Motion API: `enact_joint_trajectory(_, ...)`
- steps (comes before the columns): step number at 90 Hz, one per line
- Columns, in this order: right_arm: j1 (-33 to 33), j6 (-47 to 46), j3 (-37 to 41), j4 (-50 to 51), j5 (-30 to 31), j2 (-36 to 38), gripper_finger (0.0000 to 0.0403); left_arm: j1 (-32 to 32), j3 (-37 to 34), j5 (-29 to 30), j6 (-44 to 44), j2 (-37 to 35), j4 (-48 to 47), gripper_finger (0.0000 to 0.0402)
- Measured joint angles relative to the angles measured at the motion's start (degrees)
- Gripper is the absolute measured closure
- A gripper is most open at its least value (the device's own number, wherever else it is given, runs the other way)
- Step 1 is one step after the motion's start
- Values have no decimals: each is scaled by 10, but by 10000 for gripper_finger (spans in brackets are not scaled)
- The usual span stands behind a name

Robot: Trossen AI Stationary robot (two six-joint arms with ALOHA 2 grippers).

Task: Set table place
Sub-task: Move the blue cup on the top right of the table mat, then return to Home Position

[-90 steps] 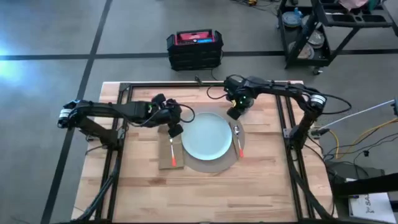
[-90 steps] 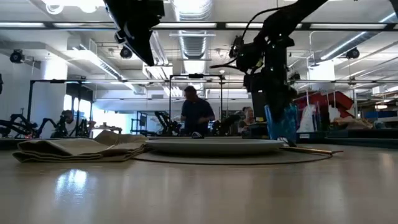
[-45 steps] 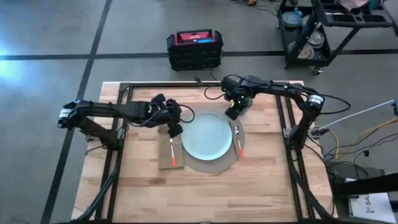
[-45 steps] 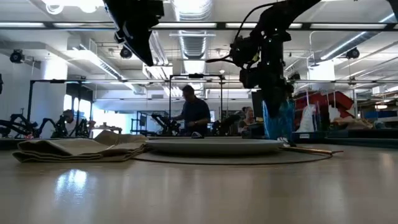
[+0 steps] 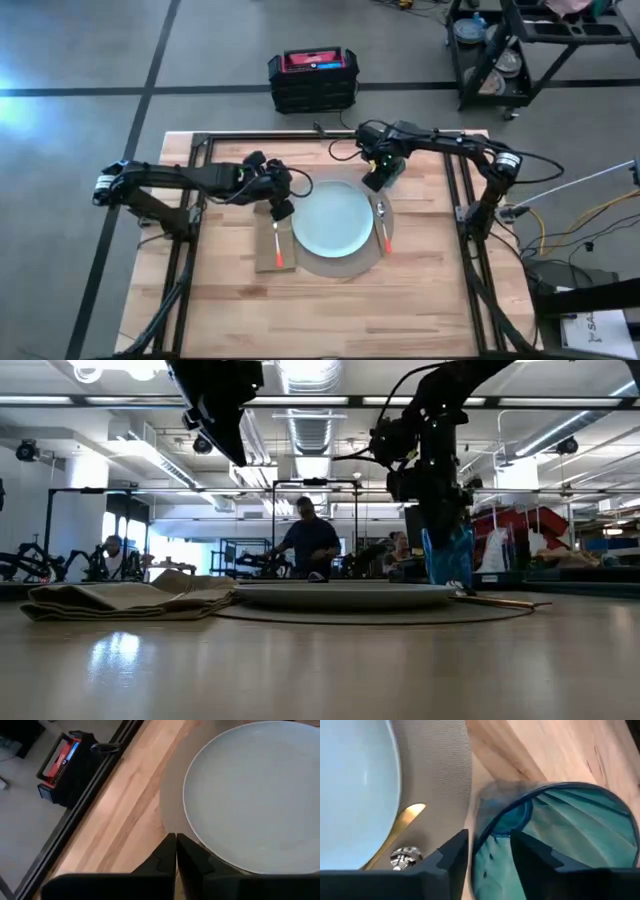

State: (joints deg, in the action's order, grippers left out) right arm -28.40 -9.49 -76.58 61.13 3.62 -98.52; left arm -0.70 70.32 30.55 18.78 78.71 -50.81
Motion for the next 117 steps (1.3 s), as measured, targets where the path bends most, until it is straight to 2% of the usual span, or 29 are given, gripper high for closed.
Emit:
enact_joint_trajectory(16, 33, 28, -16, -18, 9, 68, 244, 14, 1, 6, -5, -12, 3, 402)
enact_joint_trajectory(27, 76, 21, -22, -10, 6, 150, 238, 62, 1, 83, -29, -54, 24, 402)
enact_joint_trajectory(41, 162, -5, -5, -10, 17, 305, 248, 191, -18, 166, 8, -165, 20, 402)
enact_joint_trajectory(54, 278, -74, 33, 19, 64, 471, 265, 369, -83, 220, 88, -289, 20, 402)
enact_joint_trajectory(63, 376, -149, 88, 64, 86, 583, 277, 502, -160, 302, 190, -357, 27, 402)
enact_joint_trajectory(69, 443, -209, 149, 59, 113, 651, 282, 563, -222, 350, 266, -392, 27, 402)
enact_joint_trajectory(76, 509, -255, 240, 14, 154, 723, 283, 583, -291, 389, 312, -416, 67, 402)
enact_joint_trajectory(84, 560, -267, 334, -76, 197, 778, 277, 568, -354, 388, 278, -421, 171, 402)
enact_joint_trajectory(90, 581, -255, 392, -137, 222, 792, 269, 545, -391, 365, 201, -421, 282, 402)
enact_joint_trajectory(98, 585, -228, 450, -234, 241, 794, 260, 471, -433, 278, 79, -415, 448, 402)
enact_joint_trajectory(103, 585, -209, 480, -296, 239, 788, 255, 405, -461, 184, 16, -406, 555, 402)
enact_joint_trajectory(107, 585, -190, 504, -349, 233, 778, 253, 343, -484, 87, -22, -392, 627, 402)
enact_joint_trajectory(117, 581, -134, 549, -505, 231, 727, 249, 168, -522, -131, -51, -318, 779, 402)
